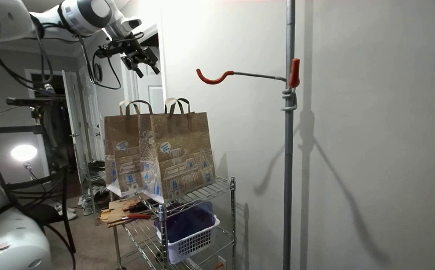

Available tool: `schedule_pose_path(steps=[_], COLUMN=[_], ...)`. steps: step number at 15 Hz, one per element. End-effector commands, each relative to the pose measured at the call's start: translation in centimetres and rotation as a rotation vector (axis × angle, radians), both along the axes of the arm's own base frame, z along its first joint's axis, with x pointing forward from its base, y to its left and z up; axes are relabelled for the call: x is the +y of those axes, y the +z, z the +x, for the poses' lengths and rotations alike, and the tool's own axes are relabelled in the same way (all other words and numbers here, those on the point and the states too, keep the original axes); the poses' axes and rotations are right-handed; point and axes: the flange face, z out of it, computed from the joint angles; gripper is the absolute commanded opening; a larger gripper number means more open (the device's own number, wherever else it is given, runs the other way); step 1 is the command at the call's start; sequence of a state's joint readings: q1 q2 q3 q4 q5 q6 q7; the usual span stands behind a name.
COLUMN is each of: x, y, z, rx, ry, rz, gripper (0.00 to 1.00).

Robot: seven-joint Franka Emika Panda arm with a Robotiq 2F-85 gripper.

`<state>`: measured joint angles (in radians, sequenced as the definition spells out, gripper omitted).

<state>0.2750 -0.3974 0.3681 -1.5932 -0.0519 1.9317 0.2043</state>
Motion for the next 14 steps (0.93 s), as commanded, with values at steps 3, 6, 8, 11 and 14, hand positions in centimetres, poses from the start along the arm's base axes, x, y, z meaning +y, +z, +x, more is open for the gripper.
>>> schedule_pose_path(steps=[3,6,8,11,14], x=[-2.7,-3.6,-2.9,-3.3,-3.3], y=[-0.6,-0.9,-0.5,-0.7,-0.7], z=[-1.3,-0.8,-0.4,0.0,0.0], rx=[-0.004,0.01,0.003,0.01,0.01], ry=[-0.008,-0.006,-0.032,-0.031,-0.031], rz=[-0.009,-0.016,-0.012,-0.015,-0.014], gripper=[1.0,1.0,1.0,1.0,1.0])
